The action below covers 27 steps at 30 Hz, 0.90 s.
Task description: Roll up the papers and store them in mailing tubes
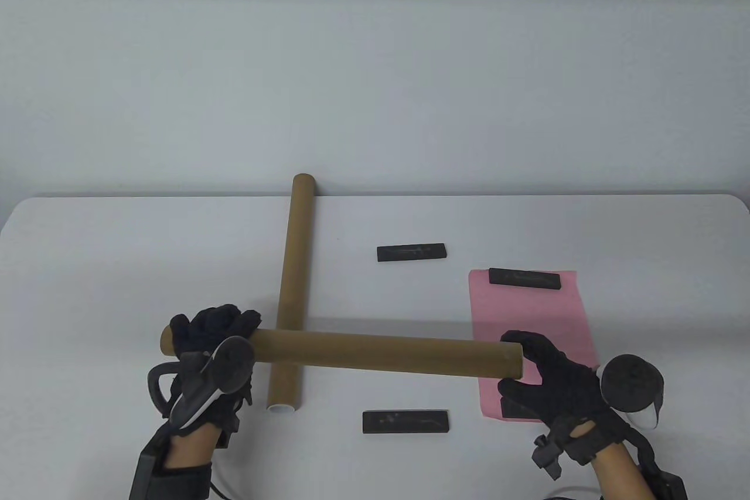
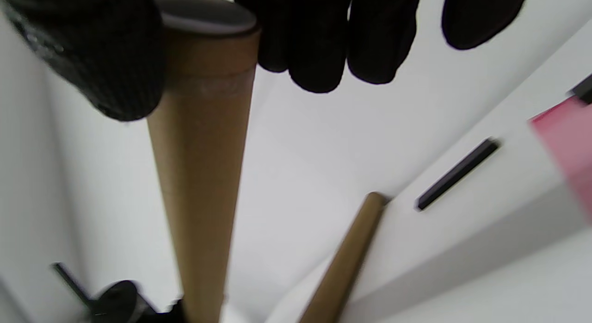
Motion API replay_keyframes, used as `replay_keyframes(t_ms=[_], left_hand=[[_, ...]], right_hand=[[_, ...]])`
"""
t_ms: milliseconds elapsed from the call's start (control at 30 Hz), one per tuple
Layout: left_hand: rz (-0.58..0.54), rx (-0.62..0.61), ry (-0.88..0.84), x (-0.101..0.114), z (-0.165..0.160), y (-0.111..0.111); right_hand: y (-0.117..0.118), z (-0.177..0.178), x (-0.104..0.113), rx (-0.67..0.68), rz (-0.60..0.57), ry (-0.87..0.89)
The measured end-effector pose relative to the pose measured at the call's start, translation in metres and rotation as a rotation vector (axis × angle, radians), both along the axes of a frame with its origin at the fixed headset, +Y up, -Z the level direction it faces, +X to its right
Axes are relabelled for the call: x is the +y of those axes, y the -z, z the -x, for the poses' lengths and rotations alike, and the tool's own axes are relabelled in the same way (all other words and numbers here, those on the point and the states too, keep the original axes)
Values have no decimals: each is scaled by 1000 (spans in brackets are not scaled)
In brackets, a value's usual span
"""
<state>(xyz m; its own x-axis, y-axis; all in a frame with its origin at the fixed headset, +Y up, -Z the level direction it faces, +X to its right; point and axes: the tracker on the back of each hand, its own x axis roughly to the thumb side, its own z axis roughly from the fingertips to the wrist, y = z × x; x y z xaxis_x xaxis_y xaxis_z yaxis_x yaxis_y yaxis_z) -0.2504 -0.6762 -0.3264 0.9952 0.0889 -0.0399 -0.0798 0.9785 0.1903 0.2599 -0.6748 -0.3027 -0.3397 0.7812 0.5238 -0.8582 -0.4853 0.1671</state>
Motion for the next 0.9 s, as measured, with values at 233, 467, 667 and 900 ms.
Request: replay_keyframes(t_ms=[233, 467, 667, 900], left_hand=[[96, 44, -105, -10, 18, 8], [88, 40, -114, -12, 15, 9], [72, 37, -74, -11, 10, 5], [33, 15, -13, -6, 3, 2]], right_hand=[[-7, 20, 8, 225, 57, 192], [-7, 19, 9, 174, 28, 161], [-14, 15, 15, 43, -93, 48], [-26, 17, 21, -293, -376, -231]])
